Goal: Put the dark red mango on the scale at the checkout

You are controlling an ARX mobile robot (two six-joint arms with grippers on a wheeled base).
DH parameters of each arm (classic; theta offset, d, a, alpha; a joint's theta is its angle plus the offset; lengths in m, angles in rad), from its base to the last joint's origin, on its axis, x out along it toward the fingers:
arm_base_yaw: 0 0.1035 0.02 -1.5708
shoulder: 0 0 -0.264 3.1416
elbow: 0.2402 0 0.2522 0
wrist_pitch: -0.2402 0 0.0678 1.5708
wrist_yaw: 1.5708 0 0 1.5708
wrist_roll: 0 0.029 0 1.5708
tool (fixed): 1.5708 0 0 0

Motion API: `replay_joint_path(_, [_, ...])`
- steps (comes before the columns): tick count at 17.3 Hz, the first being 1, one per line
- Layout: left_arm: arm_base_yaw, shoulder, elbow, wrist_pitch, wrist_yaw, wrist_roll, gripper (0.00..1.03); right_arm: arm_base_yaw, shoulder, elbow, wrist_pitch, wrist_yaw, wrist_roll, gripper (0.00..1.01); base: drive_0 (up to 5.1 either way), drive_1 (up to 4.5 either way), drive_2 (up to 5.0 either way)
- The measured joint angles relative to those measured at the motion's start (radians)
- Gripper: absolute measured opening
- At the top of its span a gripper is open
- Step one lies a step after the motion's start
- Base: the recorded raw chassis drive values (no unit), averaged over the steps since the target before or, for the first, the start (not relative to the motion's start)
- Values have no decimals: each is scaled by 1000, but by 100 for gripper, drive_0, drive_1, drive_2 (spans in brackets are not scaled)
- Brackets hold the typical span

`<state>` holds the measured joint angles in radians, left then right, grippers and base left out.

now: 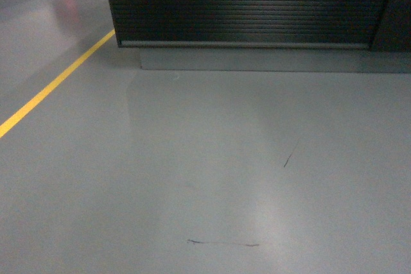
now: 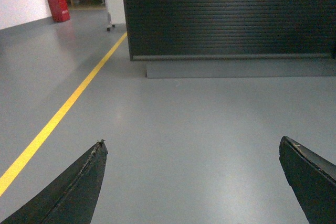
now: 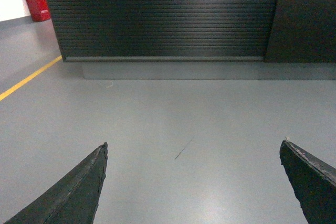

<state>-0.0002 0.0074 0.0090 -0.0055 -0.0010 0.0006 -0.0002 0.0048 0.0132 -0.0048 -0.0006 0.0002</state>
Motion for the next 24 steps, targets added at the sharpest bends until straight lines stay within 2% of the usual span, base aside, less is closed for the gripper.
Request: replay_joint_path(24, [0, 0, 0, 2, 0, 0, 98, 0, 0, 0, 2, 0, 0, 98, -1, 430, -431])
